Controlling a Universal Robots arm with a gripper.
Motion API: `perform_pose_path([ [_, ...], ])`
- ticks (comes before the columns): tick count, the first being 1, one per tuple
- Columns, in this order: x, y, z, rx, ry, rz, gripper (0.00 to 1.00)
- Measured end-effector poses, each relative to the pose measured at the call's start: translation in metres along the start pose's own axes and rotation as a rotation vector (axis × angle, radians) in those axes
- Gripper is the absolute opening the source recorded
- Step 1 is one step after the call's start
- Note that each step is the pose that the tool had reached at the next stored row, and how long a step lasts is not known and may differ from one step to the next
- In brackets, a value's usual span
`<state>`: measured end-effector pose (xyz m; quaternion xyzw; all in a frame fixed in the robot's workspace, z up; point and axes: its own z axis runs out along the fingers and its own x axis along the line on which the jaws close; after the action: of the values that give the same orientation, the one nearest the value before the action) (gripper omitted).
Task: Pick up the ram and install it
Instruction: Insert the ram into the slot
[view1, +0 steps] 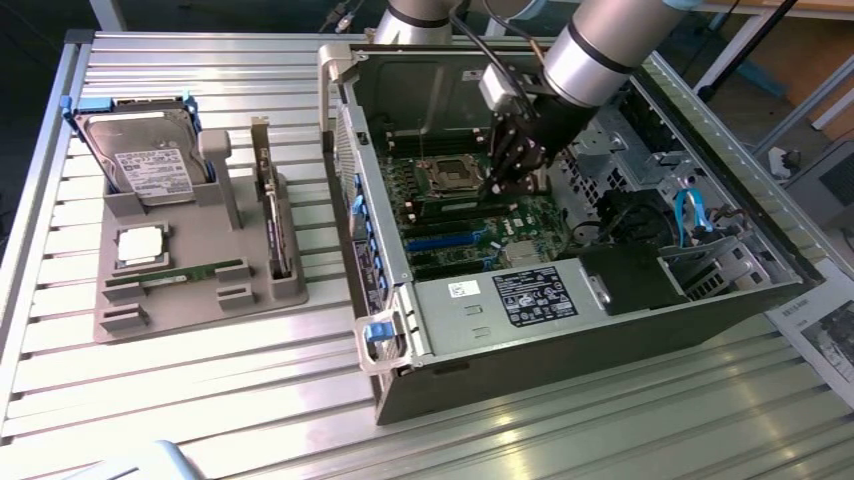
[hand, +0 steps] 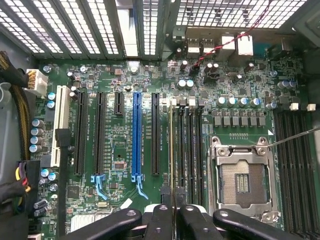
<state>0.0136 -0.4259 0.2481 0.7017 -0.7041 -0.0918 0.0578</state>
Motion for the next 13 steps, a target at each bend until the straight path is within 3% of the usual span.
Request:
perform_pose_path([
  [11,-0.0026,-0.0004,0.0014,0.0009,-0.0006,0.002,0.12],
  [13,-0.0026,-0.0008,0.0012,-0.0027,-0.0004,0.003,0.12],
])
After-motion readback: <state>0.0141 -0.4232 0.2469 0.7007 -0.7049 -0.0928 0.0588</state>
